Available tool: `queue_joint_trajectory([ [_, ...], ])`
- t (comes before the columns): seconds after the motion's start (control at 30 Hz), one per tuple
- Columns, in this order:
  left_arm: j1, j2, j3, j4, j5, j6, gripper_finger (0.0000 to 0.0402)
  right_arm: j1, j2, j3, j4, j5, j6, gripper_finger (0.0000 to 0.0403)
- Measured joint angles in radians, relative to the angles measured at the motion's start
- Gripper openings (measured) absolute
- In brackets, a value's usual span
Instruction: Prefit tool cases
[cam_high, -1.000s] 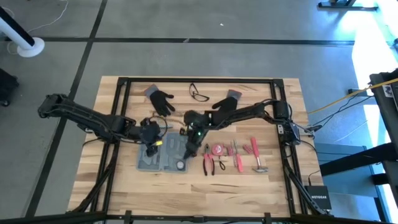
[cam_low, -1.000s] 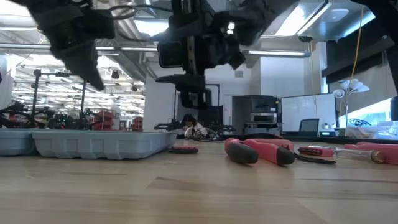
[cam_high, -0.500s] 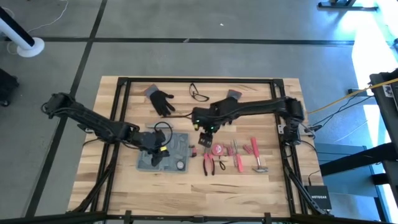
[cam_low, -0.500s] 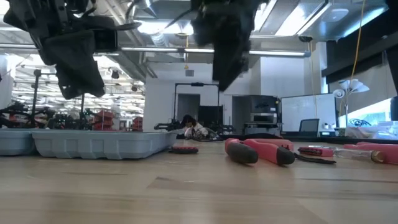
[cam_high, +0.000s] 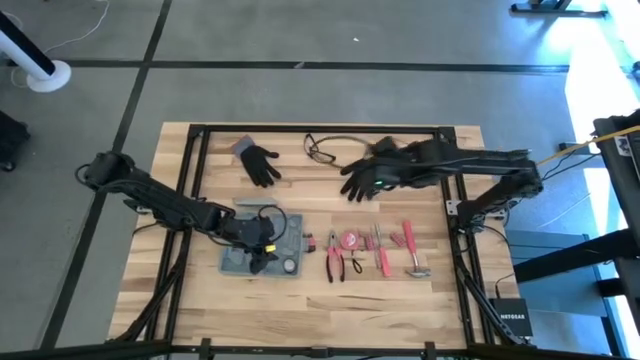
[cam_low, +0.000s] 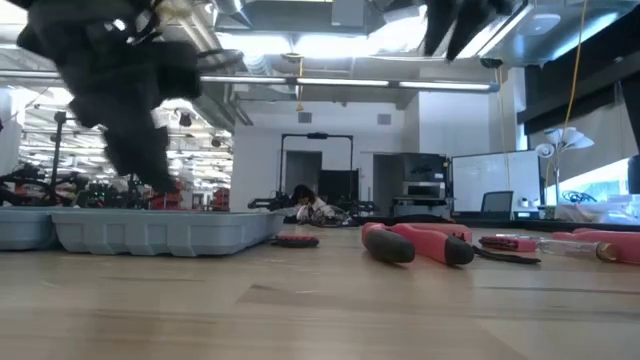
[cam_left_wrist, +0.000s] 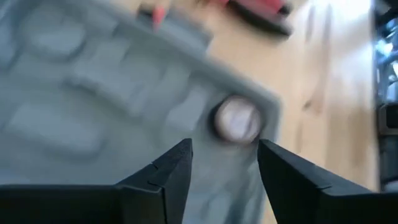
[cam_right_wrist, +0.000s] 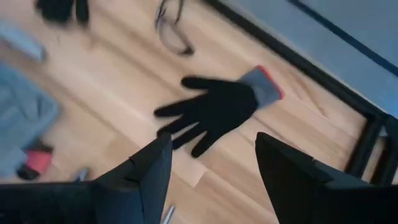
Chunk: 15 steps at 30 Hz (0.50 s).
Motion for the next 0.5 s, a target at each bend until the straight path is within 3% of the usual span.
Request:
queue_joint_trajectory([
  [0.13, -0.007, 0.084, 0.097, -0.015, -0.015, 0.023, 0.0177, -0.002, -0.045, 0.0, -0.056, 0.036, 0.027, 0.0221],
  [0.3, -0.005, 0.224, 0.209, -0.16, -0.072, -0.051, 0.0178, -0.001, -0.058, -0.005, -0.097, 0.062, -0.022, 0.0221],
  [0.5, -0.019, 0.348, 0.294, -0.159, -0.066, -0.162, 0.0178, -0.001, -0.056, -0.058, -0.094, 0.055, -0.054, 0.0221],
])
